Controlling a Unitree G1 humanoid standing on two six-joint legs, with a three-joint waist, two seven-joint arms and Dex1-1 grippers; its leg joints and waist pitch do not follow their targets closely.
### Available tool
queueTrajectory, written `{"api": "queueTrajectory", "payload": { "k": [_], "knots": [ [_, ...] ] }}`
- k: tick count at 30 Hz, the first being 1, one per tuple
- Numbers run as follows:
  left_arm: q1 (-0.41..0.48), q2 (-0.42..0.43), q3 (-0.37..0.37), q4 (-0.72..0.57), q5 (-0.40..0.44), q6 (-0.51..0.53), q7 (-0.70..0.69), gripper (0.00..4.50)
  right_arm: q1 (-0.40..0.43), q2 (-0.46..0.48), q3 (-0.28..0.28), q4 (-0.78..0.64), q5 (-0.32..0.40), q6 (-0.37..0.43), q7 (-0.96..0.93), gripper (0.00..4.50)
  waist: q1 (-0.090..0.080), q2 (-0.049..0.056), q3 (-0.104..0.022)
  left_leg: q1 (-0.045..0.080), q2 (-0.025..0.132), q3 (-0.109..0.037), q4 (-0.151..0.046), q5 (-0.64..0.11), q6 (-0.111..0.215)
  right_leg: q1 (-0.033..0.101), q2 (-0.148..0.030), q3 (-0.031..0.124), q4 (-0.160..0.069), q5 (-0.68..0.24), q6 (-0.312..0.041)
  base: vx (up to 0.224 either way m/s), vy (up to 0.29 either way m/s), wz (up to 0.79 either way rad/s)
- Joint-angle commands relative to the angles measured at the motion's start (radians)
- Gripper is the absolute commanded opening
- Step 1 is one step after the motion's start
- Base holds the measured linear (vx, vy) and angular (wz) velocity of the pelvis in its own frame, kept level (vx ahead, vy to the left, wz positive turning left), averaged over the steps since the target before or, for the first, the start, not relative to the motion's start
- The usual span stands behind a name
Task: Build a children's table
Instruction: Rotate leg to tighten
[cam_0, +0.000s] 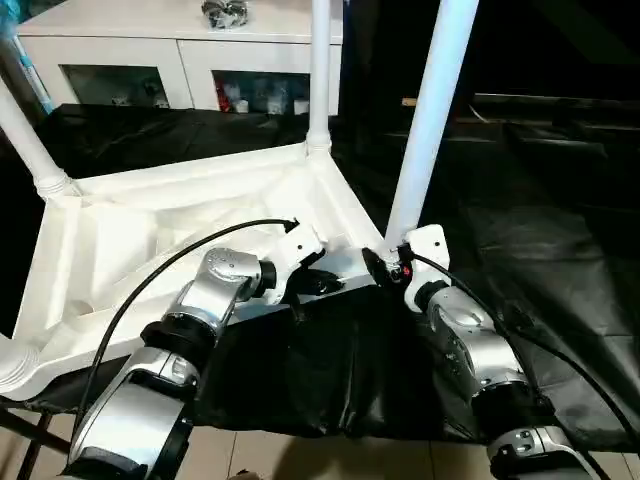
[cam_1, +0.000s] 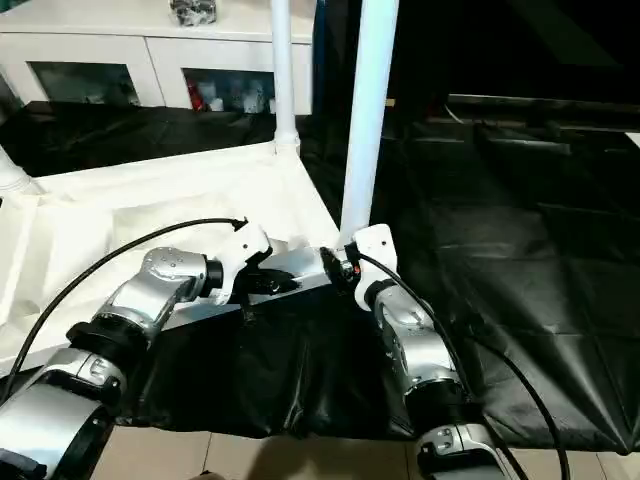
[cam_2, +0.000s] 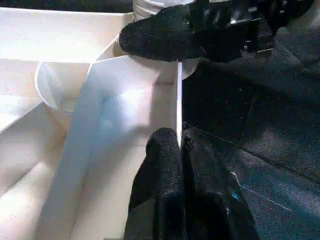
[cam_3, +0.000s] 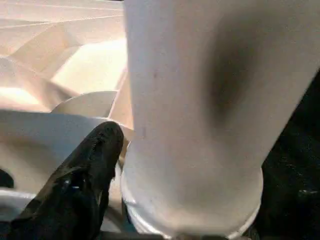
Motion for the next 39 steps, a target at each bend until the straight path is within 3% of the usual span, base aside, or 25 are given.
{"api": "queueTrajectory", "payload": {
  "k": [1,3,9,11,16,21,25,28,31,33,35,36,39],
  "knots": [
    [0.037,-0.026,-0.045,-0.012,-0.033,-0.038,-0.095,0.00,0.008,-0.015,0.064,-0.027,0.025,-0.009,0.145,3.91,-0.005,-0.010,-0.044,0.022,0.033,-0.016,-0.079,-0.194,0.022,0.026,-0.034,0.016,-0.070,-0.036,-0.208,0.000,0.000,0.00],
    [0.039,0.005,-0.052,-0.009,-0.028,-0.053,-0.149,0.00,0.018,-0.056,0.075,-0.045,0.045,-0.017,0.249,3.91,-0.003,-0.010,-0.046,0.018,0.032,-0.015,-0.073,-0.146,0.053,0.031,-0.033,0.013,-0.062,0.048,-0.222,0.000,0.000,0.00],
    [0.033,0.078,-0.057,0.015,-0.038,-0.102,-0.307,0.00,0.056,-0.178,0.136,-0.126,0.108,0.000,0.559,3.91,0.005,-0.011,-0.050,0.016,0.036,-0.011,-0.062,-0.100,0.104,0.036,-0.029,0.005,-0.048,0.164,-0.262,0.000,0.000,0.00],
    [0.026,0.099,-0.056,0.033,-0.035,-0.118,-0.344,0.00,0.058,-0.215,0.155,-0.137,0.118,0.014,0.648,3.75,0.005,-0.009,-0.047,0.018,0.038,-0.009,-0.064,-0.126,0.101,0.033,-0.032,0.003,-0.050,0.125,-0.280,0.000,0.000,0.00],
    [0.010,0.126,-0.060,0.064,-0.032,-0.140,-0.409,0.00,0.046,-0.264,0.184,-0.132,0.124,0.022,0.773,3.34,0.013,-0.009,-0.043,0.023,0.044,-0.008,-0.071,-0.182,0.064,0.029,-0.036,0.007,-0.058,0.008,-0.283,0.000,0.000,0.00],
    [0.004,0.138,-0.068,0.066,-0.031,-0.143,-0.458,0.00,0.028,-0.277,0.197,-0.120,0.131,0.042,0.827,2.90,0.017,-0.011,-0.045,0.022,0.043,-0.008,-0.070,-0.157,0.061,0.029,-0.037,0.006,-0.052,0.036,-0.288,0.000,0.000,0.00],
    [0.001,0.140,-0.065,0.074,-0.035,-0.142,-0.473,0.00,0.022,-0.271,0.194,-0.115,0.136,0.050,0.836,2.78,0.019,-0.012,-0.048,0.021,0.041,-0.007,-0.064,-0.113,0.080,0.031,-0.036,0.004,-0.046,0.101,-0.299,0.000,0.000,0.00],
    [0.001,0.138,-0.059,0.080,-0.037,-0.141,-0.467,0.00,0.028,-0.254,0.181,-0.120,0.145,0.062,0.810,2.76,0.019,-0.013,-0.047,0.021,0.041,-0.007,-0.064,-0.123,0.081,0.031,-0.037,0.004,-0.047,0.093,-0.301,0.000,0.000,0.00],
    [-0.004,0.118,-0.044,0.092,-0.027,-0.124,-0.376,0.00,0.025,-0.206,0.150,-0.103,0.102,0.070,0.642,2.76,0.017,-0.010,-0.044,0.024,0.043,-0.007,-0.070,-0.158,0.057,0.026,-0.037,0.005,-0.052,0.029,-0.293,0.000,0.000,0.00],
    [-0.019,0.067,-0.015,0.103,-0.022,-0.062,-0.219,0.00,0.008,-0.126,0.093,-0.061,0.056,0.085,0.384,2.75,0.007,-0.009,-0.038,0.029,0.042,-0.010,-0.082,-0.235,0.001,0.019,-0.042,0.010,-0.066,-0.107,-0.271,0.000,0.000,0.00],
    [-0.020,0.056,-0.009,0.103,-0.025,-0.051,-0.197,0.00,0.005,-0.112,0.082,-0.054,0.053,0.090,0.346,2.75,0.002,-0.010,-0.035,0.029,0.041,-0.014,-0.087,-0.274,-0.022,0.018,-0.045,0.010,-0.074,-0.186,-0.256,0.000,0.000,0.00],
    [-0.020,0.029,-0.008,0.097,-0.022,-0.033,-0.151,0.00,0.001,-0.083,0.065,-0.034,0.035,0.092,0.253,2.75,-0.002,-0.008,-0.036,0.029,0.042,-0.017,-0.090,-0.281,-0.035,0.018,-0.044,0.012,-0.078,-0.218,-0.229,0.000,0.000,0.00],
    [-0.011,-0.043,-0.008,0.070,-0.014,0.013,-0.046,0.00,-0.006,-0.009,0.030,0.008,0.016,0.097,0.075,2.74,-0.015,-0.010,-0.037,0.026,0.039,-0.017,-0.090,-0.262,-0.038,0.017,-0.040,0.013,-0.077,-0.174,-0.222,0.000,0.000,0.00]
  ]
}}
